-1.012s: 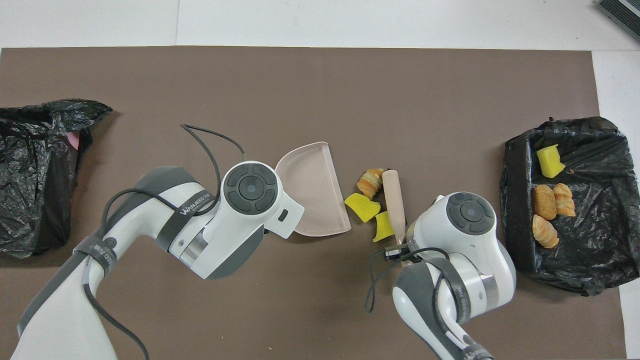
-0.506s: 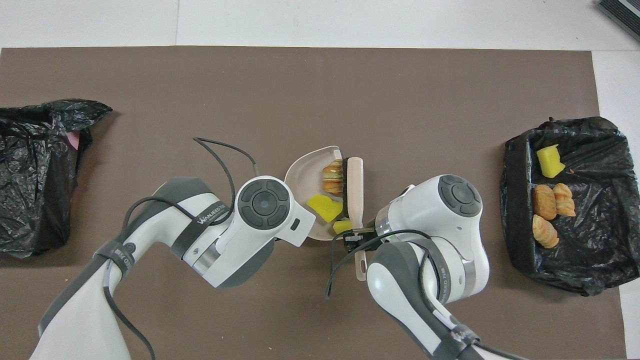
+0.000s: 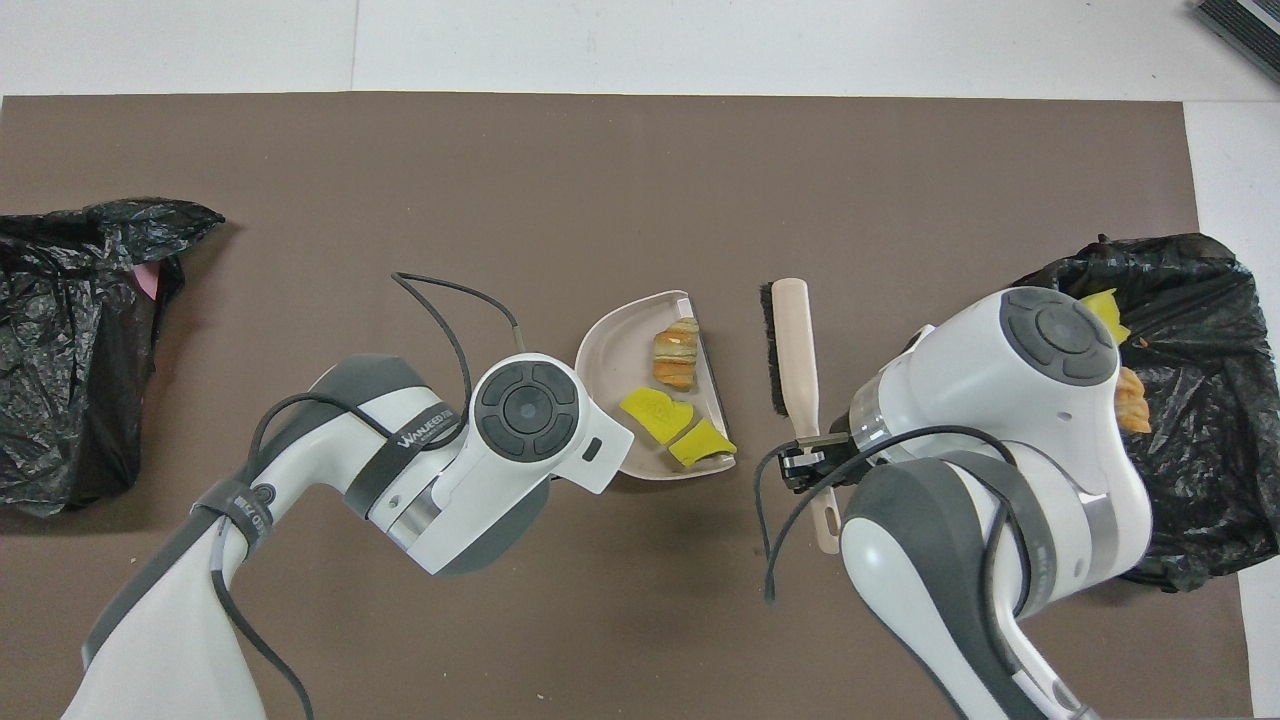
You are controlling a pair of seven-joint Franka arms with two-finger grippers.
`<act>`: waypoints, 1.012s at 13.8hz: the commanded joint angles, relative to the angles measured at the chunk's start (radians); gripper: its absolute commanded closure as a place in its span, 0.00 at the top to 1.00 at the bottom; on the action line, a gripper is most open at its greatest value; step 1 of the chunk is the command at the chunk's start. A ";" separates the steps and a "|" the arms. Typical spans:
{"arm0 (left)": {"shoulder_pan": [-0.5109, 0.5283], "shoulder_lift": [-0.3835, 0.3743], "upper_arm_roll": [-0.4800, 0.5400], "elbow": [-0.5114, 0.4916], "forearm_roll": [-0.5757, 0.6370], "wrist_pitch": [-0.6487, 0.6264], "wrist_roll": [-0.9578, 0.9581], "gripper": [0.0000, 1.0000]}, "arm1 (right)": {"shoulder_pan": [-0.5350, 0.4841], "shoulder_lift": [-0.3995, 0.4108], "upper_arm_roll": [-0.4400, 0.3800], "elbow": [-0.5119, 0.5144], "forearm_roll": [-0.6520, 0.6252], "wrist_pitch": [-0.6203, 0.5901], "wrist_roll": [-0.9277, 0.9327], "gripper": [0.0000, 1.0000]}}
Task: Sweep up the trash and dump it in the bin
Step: 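Lift the dustpan with the left gripper while the right gripper withdraws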
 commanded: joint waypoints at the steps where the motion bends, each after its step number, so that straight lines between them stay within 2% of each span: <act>1: 0.009 0.018 0.020 -0.003 -0.015 0.045 0.078 0.00 | -0.036 -0.020 0.006 -0.016 -0.175 -0.062 0.030 0.00; 4: 0.036 0.015 0.047 0.049 -0.020 0.028 0.194 0.00 | -0.058 -0.093 0.014 -0.085 -0.197 -0.067 0.046 0.00; 6: 0.034 0.010 0.107 0.072 -0.095 0.019 0.295 0.00 | -0.024 -0.159 0.017 -0.164 -0.176 -0.058 0.104 0.00; 8: 0.034 0.016 0.146 0.144 -0.159 -0.045 0.401 0.00 | 0.081 -0.214 0.017 -0.220 -0.129 -0.056 0.185 0.00; 11: 0.034 0.016 0.205 0.221 -0.238 -0.139 0.493 0.00 | 0.221 -0.210 0.017 -0.234 -0.024 -0.052 0.325 0.00; 14: 0.034 0.016 0.281 0.287 -0.307 -0.217 0.611 0.00 | 0.341 -0.205 0.017 -0.312 0.037 0.081 0.383 0.00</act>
